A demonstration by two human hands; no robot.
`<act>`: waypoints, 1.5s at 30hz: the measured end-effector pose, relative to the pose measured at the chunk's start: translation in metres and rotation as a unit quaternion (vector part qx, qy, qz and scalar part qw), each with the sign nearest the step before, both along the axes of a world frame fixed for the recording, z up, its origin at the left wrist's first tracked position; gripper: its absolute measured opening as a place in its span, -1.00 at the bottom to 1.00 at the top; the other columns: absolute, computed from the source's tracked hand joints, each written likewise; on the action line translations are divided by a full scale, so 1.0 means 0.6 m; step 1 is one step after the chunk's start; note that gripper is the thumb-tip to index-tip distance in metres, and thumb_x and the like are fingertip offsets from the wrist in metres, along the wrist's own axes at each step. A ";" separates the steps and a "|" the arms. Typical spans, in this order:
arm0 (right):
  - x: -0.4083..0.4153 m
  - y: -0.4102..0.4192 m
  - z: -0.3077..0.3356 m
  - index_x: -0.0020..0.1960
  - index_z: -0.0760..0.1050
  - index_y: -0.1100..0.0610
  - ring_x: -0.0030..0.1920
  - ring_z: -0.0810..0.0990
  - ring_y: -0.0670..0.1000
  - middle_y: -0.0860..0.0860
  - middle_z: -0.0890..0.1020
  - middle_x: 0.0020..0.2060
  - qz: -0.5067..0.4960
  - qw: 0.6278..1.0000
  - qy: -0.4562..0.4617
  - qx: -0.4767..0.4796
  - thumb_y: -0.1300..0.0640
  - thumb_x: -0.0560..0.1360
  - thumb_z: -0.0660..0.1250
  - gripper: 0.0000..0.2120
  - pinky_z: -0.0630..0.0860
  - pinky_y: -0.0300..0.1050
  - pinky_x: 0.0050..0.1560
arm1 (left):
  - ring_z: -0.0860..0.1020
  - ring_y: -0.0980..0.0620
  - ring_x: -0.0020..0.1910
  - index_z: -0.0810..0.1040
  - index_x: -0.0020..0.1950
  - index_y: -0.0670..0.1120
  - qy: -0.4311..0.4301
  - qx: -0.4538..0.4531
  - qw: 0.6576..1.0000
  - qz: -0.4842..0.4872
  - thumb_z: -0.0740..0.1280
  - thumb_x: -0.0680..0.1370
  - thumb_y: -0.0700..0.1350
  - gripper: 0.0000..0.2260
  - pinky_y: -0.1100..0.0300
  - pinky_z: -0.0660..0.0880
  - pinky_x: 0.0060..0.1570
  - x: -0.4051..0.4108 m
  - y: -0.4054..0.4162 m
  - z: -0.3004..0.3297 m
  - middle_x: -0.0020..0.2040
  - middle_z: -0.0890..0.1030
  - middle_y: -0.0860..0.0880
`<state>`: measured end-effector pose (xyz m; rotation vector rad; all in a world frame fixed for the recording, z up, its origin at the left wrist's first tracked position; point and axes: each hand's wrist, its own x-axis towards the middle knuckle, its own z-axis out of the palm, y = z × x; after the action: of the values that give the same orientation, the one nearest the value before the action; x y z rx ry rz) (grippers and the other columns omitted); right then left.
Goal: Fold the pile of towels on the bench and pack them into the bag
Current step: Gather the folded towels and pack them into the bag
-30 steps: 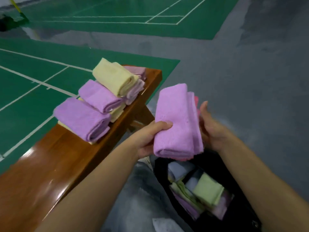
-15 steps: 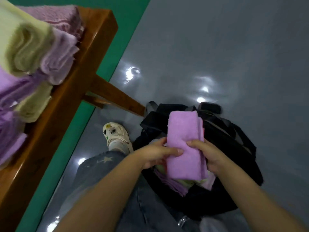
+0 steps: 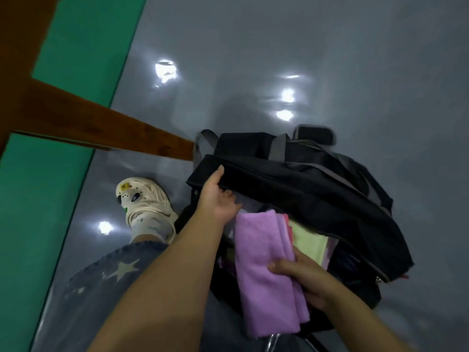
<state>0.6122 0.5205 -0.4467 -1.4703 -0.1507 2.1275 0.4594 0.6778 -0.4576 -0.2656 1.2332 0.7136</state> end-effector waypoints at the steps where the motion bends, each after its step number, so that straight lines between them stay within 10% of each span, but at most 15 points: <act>1: -0.005 0.002 -0.004 0.26 0.47 0.19 0.09 0.62 0.20 0.23 0.64 0.07 0.003 1.000 0.000 -0.003 0.29 0.24 0.45 -0.42 0.57 0.05 0.08 | 0.38 -0.17 0.36 0.33 0.45 -0.19 -0.005 0.011 1.000 0.007 0.31 0.56 0.03 -0.47 -0.12 0.21 0.37 0.003 0.005 -0.001 0.37 0.43 -0.23; 14: -0.095 0.109 -0.084 0.00 0.61 0.25 -0.08 0.65 0.14 0.19 0.68 -0.12 -0.144 0.988 -0.006 -0.055 0.28 0.23 0.51 -0.66 0.60 -0.03 -0.04 | 0.50 -0.27 0.27 0.42 0.33 -0.28 -0.171 0.084 0.979 -0.077 0.28 0.53 -0.06 -0.55 -0.20 0.40 0.27 0.026 0.068 0.099 0.29 0.52 -0.29; 25: -0.122 0.141 -0.160 0.24 0.49 0.27 0.02 0.58 0.03 0.10 0.61 0.11 -0.141 0.974 -0.169 -0.054 0.20 0.43 0.44 -0.59 0.55 -0.21 -0.09 | 0.52 -0.14 0.23 0.35 0.44 -0.19 -0.068 0.050 0.991 -0.108 0.25 0.56 -0.03 -0.53 -0.04 0.43 0.20 -0.005 0.015 0.073 0.22 0.56 -0.17; 32: -0.095 0.098 -0.046 0.20 0.50 0.31 0.07 0.59 0.12 0.19 0.61 0.12 -0.085 0.936 -0.340 0.018 0.20 0.44 0.43 -0.63 0.53 0.03 0.15 | 0.48 -0.09 0.28 0.30 0.47 -0.17 0.021 0.032 0.991 -0.132 0.22 0.59 0.02 -0.51 0.02 0.33 0.30 -0.046 -0.067 0.121 0.30 0.52 -0.14; 36: -0.092 0.074 0.066 -0.03 0.52 0.23 -0.21 0.48 0.01 0.13 0.57 -0.15 0.005 0.961 -0.268 0.071 0.22 0.54 0.30 -0.93 0.41 -0.15 -0.22 | 0.55 -0.08 0.15 0.42 0.36 -0.15 0.036 0.079 0.989 -0.123 0.20 0.61 0.02 -0.61 0.06 0.44 0.12 -0.062 -0.110 0.205 0.16 0.60 -0.13; 45: -0.142 0.053 0.331 0.00 0.53 0.11 -0.03 0.60 -0.02 0.05 0.64 -0.10 0.092 0.942 -0.196 0.256 0.18 0.58 0.24 -0.90 0.49 -0.16 -0.12 | 0.60 -0.07 0.08 0.53 0.13 -0.15 0.064 0.240 0.965 -0.077 0.23 0.60 -0.03 -0.77 0.01 0.43 0.25 -0.126 -0.224 0.443 0.08 0.65 -0.13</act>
<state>0.5268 0.5526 -0.2480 -1.5685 -0.9464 1.7109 0.3838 0.5432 -0.1918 0.2793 1.1484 0.8782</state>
